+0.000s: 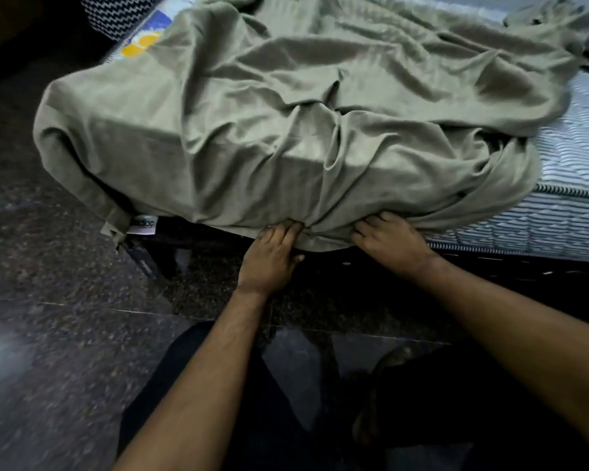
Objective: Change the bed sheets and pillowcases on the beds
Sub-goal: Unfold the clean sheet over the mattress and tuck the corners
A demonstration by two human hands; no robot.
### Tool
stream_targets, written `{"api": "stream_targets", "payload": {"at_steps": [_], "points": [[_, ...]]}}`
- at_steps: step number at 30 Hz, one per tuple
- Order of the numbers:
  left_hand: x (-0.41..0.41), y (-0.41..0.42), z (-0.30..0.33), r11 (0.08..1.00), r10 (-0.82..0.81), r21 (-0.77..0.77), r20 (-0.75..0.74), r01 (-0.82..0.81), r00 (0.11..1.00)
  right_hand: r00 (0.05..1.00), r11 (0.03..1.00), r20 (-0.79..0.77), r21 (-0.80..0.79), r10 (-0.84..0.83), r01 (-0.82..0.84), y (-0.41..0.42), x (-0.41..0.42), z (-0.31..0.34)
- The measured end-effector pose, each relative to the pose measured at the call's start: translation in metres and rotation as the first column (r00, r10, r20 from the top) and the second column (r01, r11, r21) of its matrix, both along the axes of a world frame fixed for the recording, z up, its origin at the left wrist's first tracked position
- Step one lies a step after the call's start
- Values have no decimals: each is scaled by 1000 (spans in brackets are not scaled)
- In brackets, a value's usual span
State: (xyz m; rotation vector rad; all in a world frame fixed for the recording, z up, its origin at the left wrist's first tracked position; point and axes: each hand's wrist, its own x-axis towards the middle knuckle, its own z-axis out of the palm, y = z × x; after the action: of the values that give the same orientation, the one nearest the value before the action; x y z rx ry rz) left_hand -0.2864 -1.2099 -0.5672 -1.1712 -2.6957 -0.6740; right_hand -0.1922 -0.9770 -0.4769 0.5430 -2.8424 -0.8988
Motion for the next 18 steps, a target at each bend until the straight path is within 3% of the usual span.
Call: {"api": "stream_targets", "payload": {"at_steps": [2,5,11,14,18], "points": [[-4,-1,0,1000,6,0,5,-6,1000,982,986,101,-11,-162,164,-17,1,-4],[-5,2,8,1000,-3,-26,10,3,1000,878,898,216,-12,-426,439,-36,14,-14],[28,15,24,960,261,-139,126,-244,957,734,741,207,-54,-647,669,-33,16,-6],[38,20,19,955,271,-165,132,-248,954,740,745,210,-71,-638,663,-33,21,-8],[23,12,17,964,193,-204,98,-170,976,944,888,112,-321,-310,330,-51,27,-21]]}}
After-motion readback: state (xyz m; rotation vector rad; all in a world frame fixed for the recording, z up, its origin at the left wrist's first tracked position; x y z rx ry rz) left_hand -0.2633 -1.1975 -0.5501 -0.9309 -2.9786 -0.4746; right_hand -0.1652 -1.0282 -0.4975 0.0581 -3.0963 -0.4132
